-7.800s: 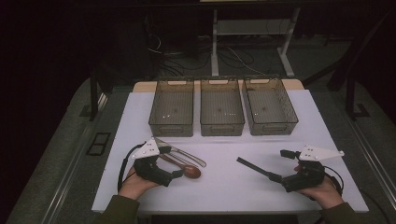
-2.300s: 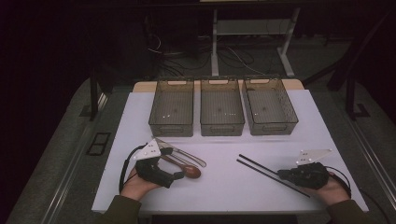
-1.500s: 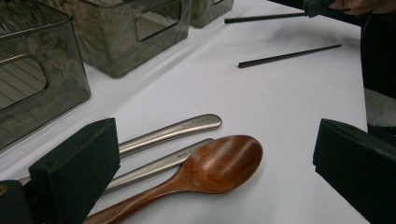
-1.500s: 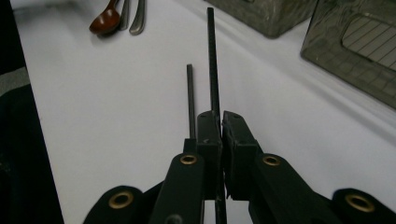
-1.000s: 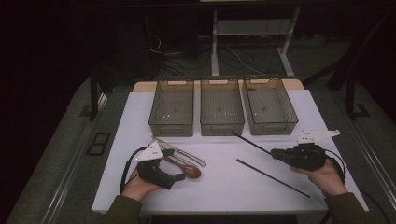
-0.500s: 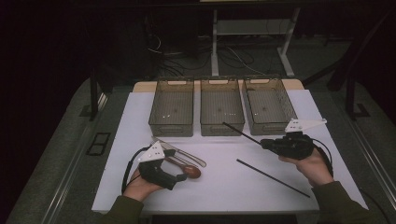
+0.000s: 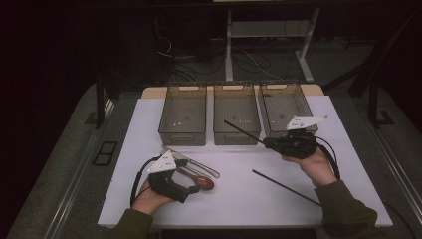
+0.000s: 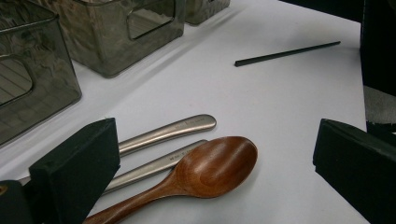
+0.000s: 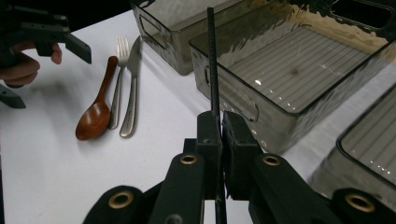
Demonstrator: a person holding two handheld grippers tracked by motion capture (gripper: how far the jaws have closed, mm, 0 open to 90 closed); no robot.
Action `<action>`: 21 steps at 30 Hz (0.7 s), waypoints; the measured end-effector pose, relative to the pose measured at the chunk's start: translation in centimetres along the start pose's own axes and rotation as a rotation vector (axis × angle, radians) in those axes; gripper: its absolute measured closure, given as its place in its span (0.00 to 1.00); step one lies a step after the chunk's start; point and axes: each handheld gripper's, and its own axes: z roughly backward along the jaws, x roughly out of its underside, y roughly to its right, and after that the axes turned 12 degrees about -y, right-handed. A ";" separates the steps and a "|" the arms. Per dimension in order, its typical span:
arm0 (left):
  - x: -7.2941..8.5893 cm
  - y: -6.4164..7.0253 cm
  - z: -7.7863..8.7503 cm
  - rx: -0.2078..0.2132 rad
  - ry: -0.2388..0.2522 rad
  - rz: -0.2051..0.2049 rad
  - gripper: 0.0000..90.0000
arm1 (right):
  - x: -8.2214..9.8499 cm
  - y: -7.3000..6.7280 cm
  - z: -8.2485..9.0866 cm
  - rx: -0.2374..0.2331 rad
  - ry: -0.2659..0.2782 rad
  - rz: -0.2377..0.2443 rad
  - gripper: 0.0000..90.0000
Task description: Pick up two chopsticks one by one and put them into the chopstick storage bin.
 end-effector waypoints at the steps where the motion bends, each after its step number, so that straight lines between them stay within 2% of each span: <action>1: 0.0 0.0 0.0 0.000 0.000 0.000 0.00 | -0.2 0.0 -0.2 0.003 0.002 0.000 0.94; 9: 0.0 0.0 0.1 0.000 0.008 0.006 0.00 | -1.9 -0.3 -1.4 0.006 0.008 0.000 0.94; 21: -0.1 0.2 0.0 -0.003 0.004 0.002 0.00 | -5.7 -0.7 -3.7 0.012 -0.004 -0.012 0.94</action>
